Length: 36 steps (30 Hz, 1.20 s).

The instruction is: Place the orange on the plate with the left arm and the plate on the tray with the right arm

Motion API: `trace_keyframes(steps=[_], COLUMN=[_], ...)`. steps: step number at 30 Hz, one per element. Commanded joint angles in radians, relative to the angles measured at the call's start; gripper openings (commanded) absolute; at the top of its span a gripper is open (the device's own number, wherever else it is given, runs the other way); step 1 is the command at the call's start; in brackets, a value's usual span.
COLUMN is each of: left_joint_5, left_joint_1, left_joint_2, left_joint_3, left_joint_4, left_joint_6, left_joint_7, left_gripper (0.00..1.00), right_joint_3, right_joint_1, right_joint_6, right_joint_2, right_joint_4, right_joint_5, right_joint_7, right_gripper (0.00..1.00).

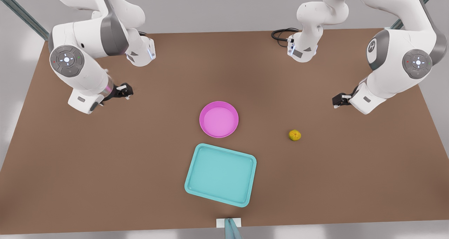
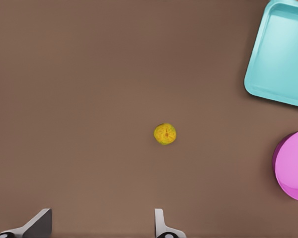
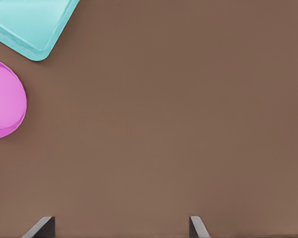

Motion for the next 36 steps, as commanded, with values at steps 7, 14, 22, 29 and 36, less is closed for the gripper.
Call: trace_keyframes(steps=[7,14,22,29,36], left_joint_5=[0.002,0.008,0.011,0.013,0.013], left_joint_1=[-0.159,-0.248,-0.245,-0.245,-0.234], left_joint_2=[0.373,0.492,0.375,0.417,0.447], left_joint_3=[-0.012,-0.009,0.083,0.083,0.083], left_joint_4=[0.042,-0.174,-0.311,-0.362,-0.368], left_joint_6=[0.224,0.641,0.578,0.657,0.657], left_joint_7=[-0.075,-0.107,-0.099,-0.099,-0.099], left_gripper=[1.0,1.0,1.0,1.0,1.0], right_joint_3=[0.003,0.002,0.002,0.009,0.009], right_joint_1=[0.006,0.0,-0.002,-0.045,-0.045], right_joint_6=[-0.001,0.015,0.013,0.019,0.009], right_joint_2=[0.009,0.021,0.038,0.074,0.086], right_joint_4=[0.025,0.025,0.025,0.022,0.014], right_joint_5=[0.003,0.015,0.028,0.063,0.069], right_joint_7=[-0.016,-0.026,-0.016,-0.01,-0.003], right_gripper=[1.0,1.0,1.0,1.0,1.0])
